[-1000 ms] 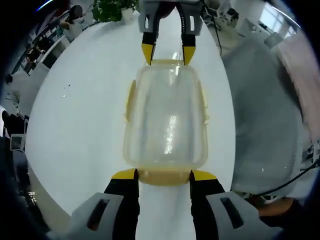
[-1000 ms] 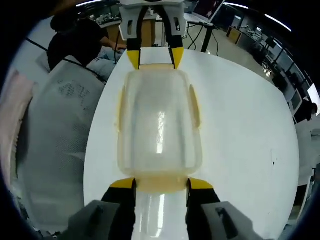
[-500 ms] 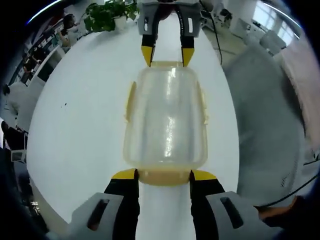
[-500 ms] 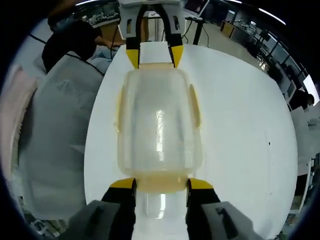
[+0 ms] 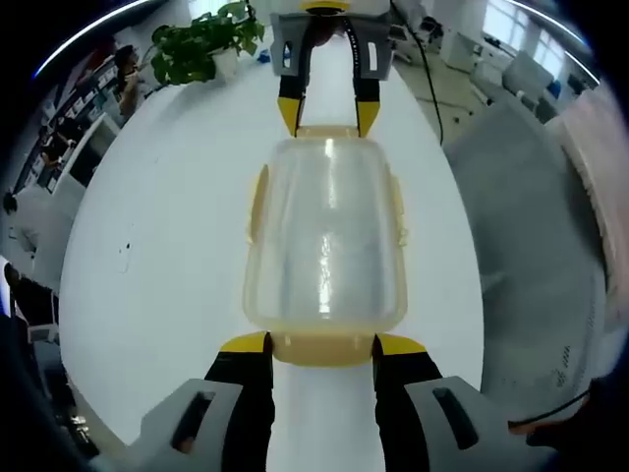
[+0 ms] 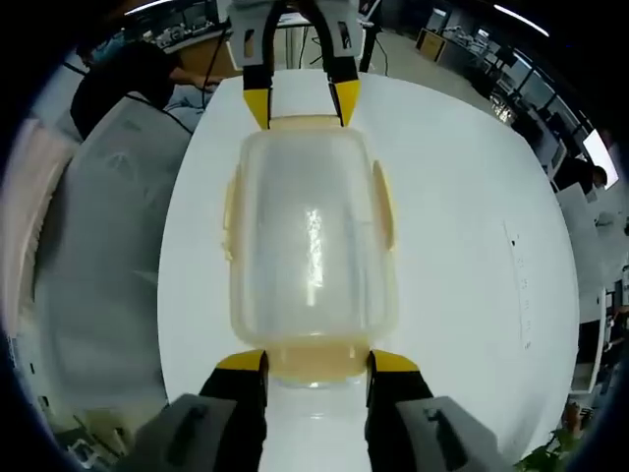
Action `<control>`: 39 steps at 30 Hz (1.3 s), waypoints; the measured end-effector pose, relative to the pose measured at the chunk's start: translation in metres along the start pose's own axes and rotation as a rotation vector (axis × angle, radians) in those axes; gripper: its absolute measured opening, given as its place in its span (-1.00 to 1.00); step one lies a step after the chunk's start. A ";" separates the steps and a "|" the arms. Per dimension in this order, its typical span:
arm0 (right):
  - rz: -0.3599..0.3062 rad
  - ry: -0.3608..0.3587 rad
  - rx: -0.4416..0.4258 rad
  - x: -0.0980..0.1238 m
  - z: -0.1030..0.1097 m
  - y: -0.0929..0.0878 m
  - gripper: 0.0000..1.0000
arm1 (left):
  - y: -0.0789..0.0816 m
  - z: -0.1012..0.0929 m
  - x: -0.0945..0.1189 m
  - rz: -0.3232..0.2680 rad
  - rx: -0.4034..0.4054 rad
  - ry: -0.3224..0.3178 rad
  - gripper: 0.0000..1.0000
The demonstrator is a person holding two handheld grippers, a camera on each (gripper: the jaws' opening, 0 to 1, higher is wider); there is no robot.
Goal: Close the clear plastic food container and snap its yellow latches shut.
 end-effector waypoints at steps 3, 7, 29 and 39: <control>0.013 0.000 -0.007 0.002 -0.001 -0.010 -0.28 | 0.008 0.002 -0.005 -0.002 -0.007 -0.008 -0.26; 0.033 -0.003 -0.014 0.004 -0.003 -0.021 -0.28 | 0.019 0.007 -0.010 -0.013 -0.022 -0.011 -0.26; 0.088 0.008 -0.019 0.003 -0.008 -0.055 -0.28 | 0.047 0.016 -0.033 -0.043 -0.040 -0.039 -0.26; 0.090 0.018 -0.025 -0.006 -0.007 -0.061 -0.27 | 0.045 0.020 -0.043 -0.041 -0.026 -0.048 -0.26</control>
Point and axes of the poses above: the point that each gripper's makers call its tool centre point, and the gripper's own axes: x roughly backward along the fingers, z roughly to its left, y roughly out of its top, the point moved 8 cm from there along x, roughly backward along the fingers, and after that the axes turned 15 degrees about -y, right-handed, at the moved point
